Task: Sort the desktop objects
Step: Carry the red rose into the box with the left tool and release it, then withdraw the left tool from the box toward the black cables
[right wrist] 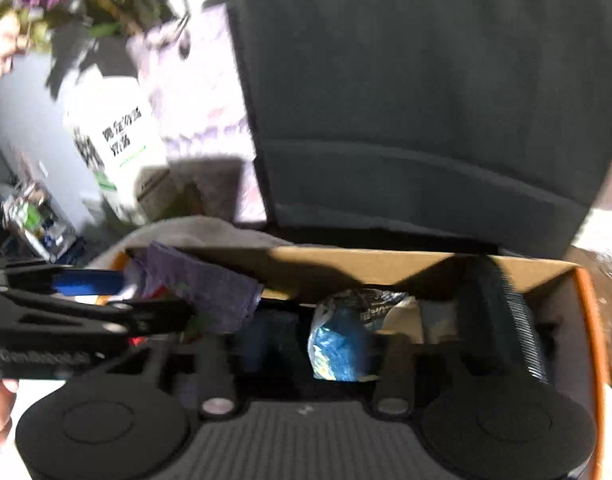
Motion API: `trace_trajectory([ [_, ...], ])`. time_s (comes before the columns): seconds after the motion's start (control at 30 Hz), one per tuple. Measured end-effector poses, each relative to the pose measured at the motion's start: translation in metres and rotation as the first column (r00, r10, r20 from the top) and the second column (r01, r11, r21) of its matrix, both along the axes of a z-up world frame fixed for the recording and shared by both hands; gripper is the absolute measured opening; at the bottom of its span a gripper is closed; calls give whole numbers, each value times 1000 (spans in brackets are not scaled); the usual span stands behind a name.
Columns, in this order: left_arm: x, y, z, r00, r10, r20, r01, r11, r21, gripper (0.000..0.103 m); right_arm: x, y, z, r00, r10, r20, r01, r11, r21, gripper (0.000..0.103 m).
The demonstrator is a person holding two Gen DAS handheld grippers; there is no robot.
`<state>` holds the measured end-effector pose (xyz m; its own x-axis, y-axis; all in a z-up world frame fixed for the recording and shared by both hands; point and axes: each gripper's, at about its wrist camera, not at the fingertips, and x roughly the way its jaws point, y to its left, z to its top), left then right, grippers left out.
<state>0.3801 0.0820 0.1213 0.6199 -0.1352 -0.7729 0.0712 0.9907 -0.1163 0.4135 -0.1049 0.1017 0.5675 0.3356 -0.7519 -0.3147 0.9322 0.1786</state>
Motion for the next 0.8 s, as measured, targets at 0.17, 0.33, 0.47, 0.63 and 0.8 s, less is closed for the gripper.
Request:
trace_trajectory([
  [0.17,-36,0,44,996,69,47,-70,998,4,95,-32,-23,44,997,-58,58,60,997,-43,63],
  [0.33,-98,-11,62,989,89,117,-91,996,14,98,-92,-51,75,992,-79,95,85,995,-58,80],
  [0.47,-172,-18,50,977,120,178,-136,987,85,98,-167,-75,82,983,-39,177,52,996,-67,82],
  [0.63,-291,-29,38,957,14,291,-23,999,30,101,-290,-108,74,959,-2,284,22,997,-68,88],
  [0.8,-394,-47,19,930,-58,362,85,995,-58,103,-408,-128,54,919,-3,394,16,999,-29,96],
])
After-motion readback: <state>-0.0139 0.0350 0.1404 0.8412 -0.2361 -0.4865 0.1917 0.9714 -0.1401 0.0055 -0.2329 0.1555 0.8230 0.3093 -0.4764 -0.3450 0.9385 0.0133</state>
